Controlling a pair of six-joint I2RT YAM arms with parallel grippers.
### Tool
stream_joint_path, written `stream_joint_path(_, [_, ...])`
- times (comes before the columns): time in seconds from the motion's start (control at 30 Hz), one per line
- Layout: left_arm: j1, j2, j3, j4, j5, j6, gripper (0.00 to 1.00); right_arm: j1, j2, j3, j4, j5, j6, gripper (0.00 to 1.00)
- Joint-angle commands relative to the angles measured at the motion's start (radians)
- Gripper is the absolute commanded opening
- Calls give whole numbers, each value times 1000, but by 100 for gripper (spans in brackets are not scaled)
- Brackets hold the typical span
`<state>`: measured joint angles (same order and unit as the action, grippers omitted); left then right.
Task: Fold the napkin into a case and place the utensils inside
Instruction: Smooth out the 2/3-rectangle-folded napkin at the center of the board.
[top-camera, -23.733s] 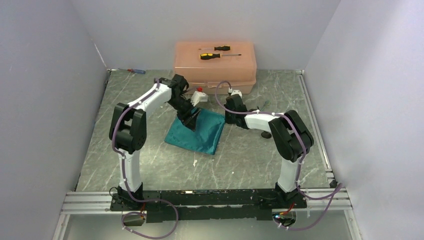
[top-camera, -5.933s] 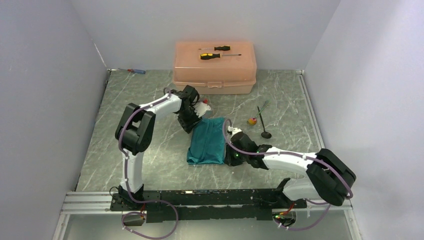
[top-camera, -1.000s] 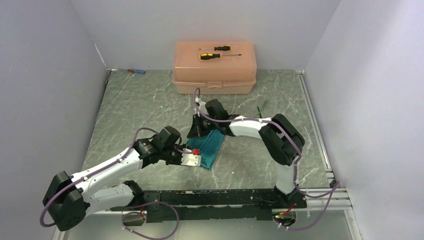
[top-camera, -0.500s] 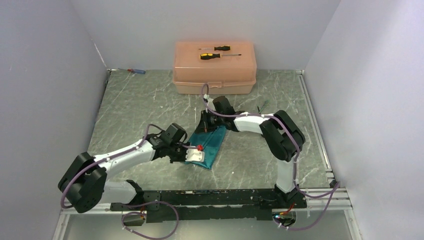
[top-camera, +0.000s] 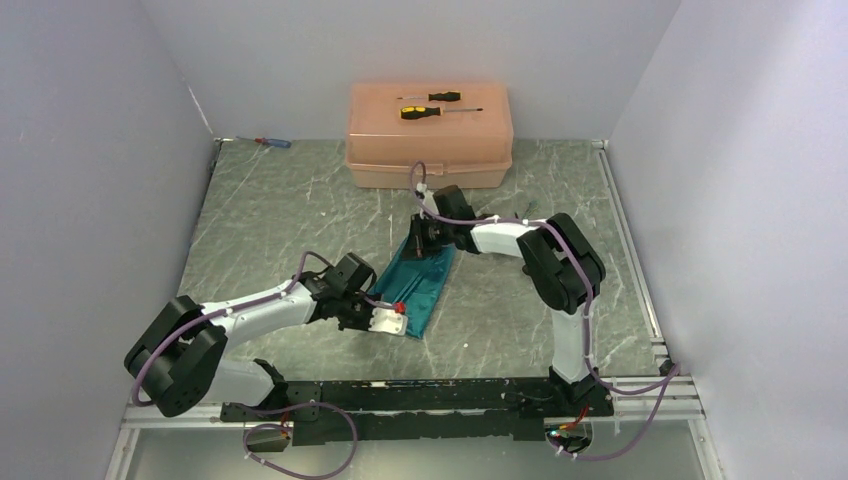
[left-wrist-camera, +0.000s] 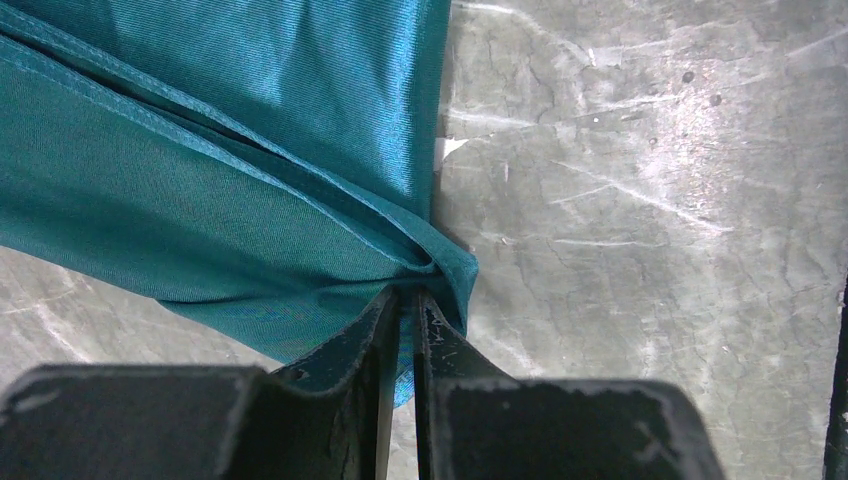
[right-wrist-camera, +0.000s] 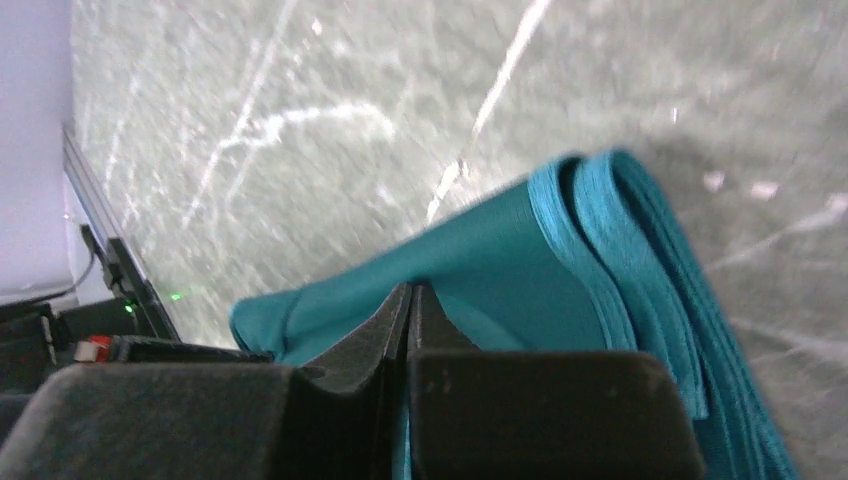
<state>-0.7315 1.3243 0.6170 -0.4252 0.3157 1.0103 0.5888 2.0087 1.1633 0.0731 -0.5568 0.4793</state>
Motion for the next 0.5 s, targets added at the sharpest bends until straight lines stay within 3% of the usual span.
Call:
stream_joint_path(0.0, [-7,12,-10,24,-4,18,16,-2,3,107,19,-25,-11,4])
stream_joint_path(0.3, [-8,-4,43,10,-37,-51,25,-31,100,103,5,49,-45,3])
stream_joint_path(0.47, [-4,-38,119,-5,-25,-140,31,-50,31,89,3,70,-61,7])
